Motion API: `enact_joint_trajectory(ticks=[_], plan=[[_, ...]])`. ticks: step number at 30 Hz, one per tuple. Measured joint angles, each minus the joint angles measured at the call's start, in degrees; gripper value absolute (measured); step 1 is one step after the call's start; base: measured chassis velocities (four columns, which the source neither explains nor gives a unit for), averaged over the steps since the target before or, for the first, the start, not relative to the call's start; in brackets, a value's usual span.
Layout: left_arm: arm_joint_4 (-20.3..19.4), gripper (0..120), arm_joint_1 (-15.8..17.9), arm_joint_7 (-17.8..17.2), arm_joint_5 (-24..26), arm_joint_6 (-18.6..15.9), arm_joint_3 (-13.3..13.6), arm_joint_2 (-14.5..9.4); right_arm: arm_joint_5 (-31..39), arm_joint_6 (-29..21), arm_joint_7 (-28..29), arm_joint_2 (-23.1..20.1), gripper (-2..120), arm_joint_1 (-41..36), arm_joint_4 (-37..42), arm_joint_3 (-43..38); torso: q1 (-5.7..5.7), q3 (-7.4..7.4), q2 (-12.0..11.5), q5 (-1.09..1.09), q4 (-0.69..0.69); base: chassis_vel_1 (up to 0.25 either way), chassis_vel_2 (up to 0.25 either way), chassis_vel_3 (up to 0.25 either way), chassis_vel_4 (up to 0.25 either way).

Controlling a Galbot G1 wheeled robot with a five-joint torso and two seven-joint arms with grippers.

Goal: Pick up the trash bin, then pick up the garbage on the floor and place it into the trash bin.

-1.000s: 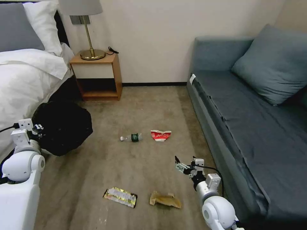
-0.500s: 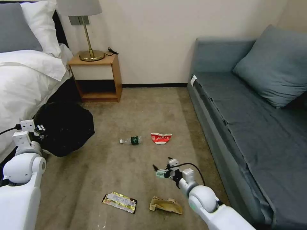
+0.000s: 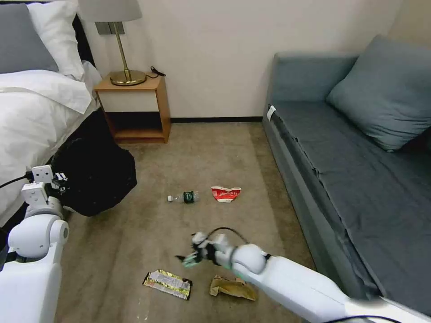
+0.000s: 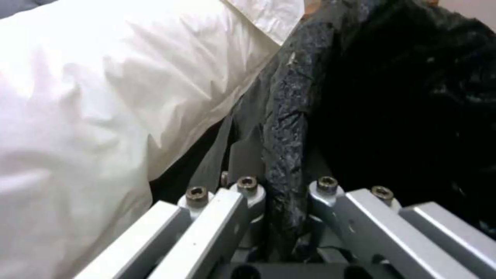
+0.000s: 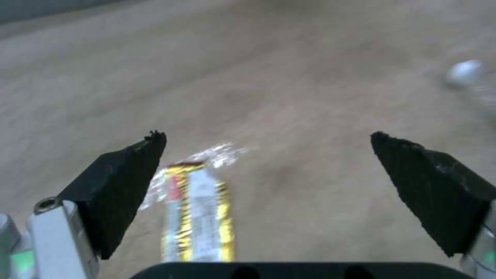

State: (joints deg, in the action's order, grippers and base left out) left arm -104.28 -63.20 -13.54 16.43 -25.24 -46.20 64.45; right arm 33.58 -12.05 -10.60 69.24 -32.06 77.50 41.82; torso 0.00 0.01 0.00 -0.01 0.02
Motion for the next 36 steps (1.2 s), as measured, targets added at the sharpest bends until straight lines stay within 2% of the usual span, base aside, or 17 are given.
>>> enact_joint_trajectory(ticks=[6,14,26,36], plan=[[-0.96,3,0.04,-0.22,-0.34,-0.35,0.23,0.75,0.54,-0.2,-4.92,1.51,100,1.88,-3.09,7.21,0.0,0.0,0.0,0.0,-0.03,0.0,0.0,0.0,0.0],[-2.17,3,-0.56,-0.44,-0.63,-0.35,-0.06,2.19,0.02,0.42,-6.86,4.26,100,2.58,-6.86,11.86,0.0,0.0,0.0,0.01,-0.03,0.0,0.0,0.0,0.0],[-4.08,3,-2.68,-0.22,-1.85,0.39,-0.18,4.31,-3.02,2.08,-11.14,7.07,100,3.81,-16.42,13.4,0.0,-0.01,0.0,0.01,-0.02,0.0,0.0,0.0,0.0],[-4.33,3,-3.71,-0.06,-2.43,1.24,-0.31,5.44,-4.77,2.93,-12.59,8.4,100,3.47,-20.36,13.53,0.0,-0.01,0.0,0.01,-0.02,0.0,0.0,0.0,0.0]])
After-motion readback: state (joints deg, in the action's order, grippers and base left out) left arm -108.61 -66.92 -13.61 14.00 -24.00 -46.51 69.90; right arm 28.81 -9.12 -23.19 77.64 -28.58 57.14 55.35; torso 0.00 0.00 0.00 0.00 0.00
